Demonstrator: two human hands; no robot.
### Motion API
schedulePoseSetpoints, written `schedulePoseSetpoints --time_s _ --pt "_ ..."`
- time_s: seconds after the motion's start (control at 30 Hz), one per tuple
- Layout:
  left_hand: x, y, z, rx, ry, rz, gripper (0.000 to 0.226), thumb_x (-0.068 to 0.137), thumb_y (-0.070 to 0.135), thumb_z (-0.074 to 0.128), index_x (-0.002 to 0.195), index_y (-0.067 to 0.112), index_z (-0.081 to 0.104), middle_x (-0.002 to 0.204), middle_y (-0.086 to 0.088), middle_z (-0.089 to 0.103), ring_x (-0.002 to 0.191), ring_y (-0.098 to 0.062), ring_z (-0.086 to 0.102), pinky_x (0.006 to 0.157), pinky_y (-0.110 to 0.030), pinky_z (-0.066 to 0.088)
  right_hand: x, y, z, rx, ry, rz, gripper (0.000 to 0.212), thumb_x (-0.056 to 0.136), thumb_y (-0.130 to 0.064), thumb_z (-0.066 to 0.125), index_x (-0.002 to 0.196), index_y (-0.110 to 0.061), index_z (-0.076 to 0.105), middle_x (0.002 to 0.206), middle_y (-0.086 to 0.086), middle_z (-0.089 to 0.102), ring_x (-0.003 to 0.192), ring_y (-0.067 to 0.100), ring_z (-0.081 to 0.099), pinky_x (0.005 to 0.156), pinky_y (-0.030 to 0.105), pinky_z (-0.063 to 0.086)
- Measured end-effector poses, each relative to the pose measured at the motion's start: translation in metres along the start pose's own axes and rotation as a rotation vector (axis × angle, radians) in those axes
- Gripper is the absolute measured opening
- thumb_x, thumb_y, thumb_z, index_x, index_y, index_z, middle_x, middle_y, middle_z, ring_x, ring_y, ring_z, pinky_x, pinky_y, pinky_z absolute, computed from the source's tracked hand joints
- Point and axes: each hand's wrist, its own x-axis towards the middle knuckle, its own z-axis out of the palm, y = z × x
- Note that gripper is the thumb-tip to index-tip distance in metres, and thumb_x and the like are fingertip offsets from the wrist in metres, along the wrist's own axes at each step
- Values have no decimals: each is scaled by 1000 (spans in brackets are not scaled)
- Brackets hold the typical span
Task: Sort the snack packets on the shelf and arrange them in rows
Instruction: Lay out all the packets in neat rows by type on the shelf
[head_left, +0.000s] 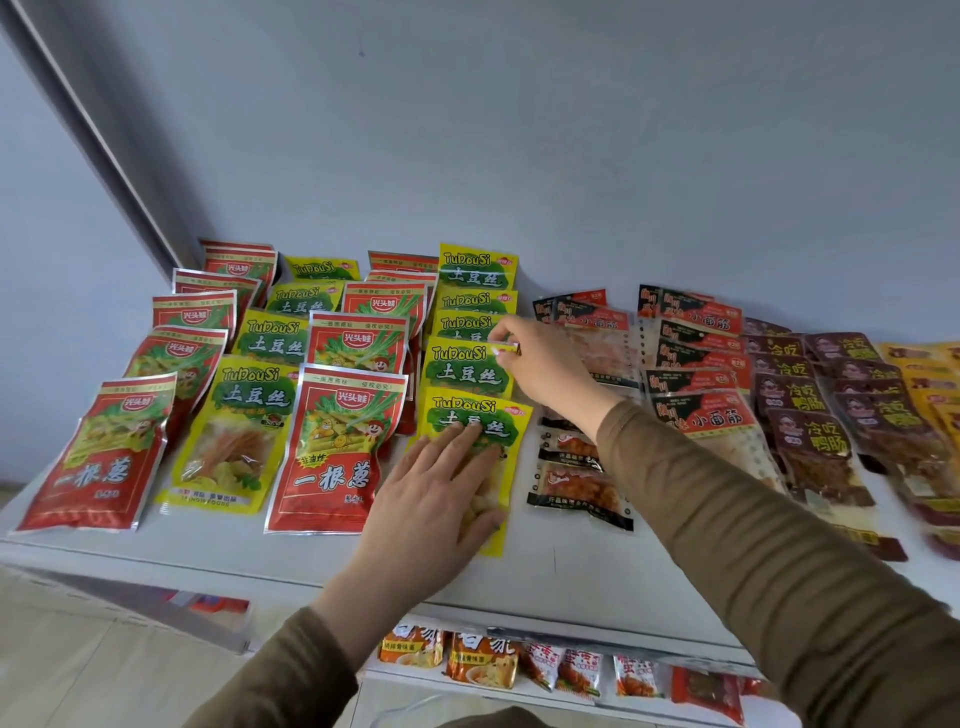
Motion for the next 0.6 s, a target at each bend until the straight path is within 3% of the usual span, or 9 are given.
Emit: schedulePoseSetpoints --time_s 0.13,0.2,0.27,0.37,0.47,0.6 --pt "-3 -3 3 -25 7 -14 61 103 60 33 159 35 29 170 10 13 158 -13 3 129 -41 6 0 -2 0 11 13 10 22 98 -20 61 120 -18 62 121 0 64 104 19 62 75 30 41" --pt "-5 -3 3 -25 36 -39 59 103 57 35 158 34 32 170 8 18 158 -14 6 129 -42 8 -4 -3 -3 -10 100 -26 23 98 -26 61 119 -17 63 118 -1 61 101 14 60 80 29 44" --pt "-6 -4 3 -39 53 -64 58 104 53 40 157 31 36 169 4 23 158 -17 13 128 -40 8 -10 -9 -9 43 169 -130 24 99 -40 57 108 -19 66 105 -9 62 86 2 56 69 19 39" --pt "-5 -4 5 -46 45 -89 60 104 54 34 158 29 34 169 3 21 158 -18 13 128 -37 4 -25 -23 -15 212 -83 -234 35 95 -57 55 102 -25 68 90 -19 65 76 -2 60 59 11 41" --pt "-5 -2 5 -29 46 -92 62 105 55 26 159 26 33 170 2 20 159 -17 8 129 -42 3 -31 -24 -4 54 -149 -251 15 98 -34 61 109 -26 65 83 -14 66 73 5 62 60 23 43" --pt "-12 0 5 -33 50 -70 66 104 58 18 162 26 27 170 3 14 159 -14 0 129 -43 2 -27 -24 3 4 -97 -117 15 96 -17 57 109 -23 62 77 -8 62 68 12 60 57 29 40"
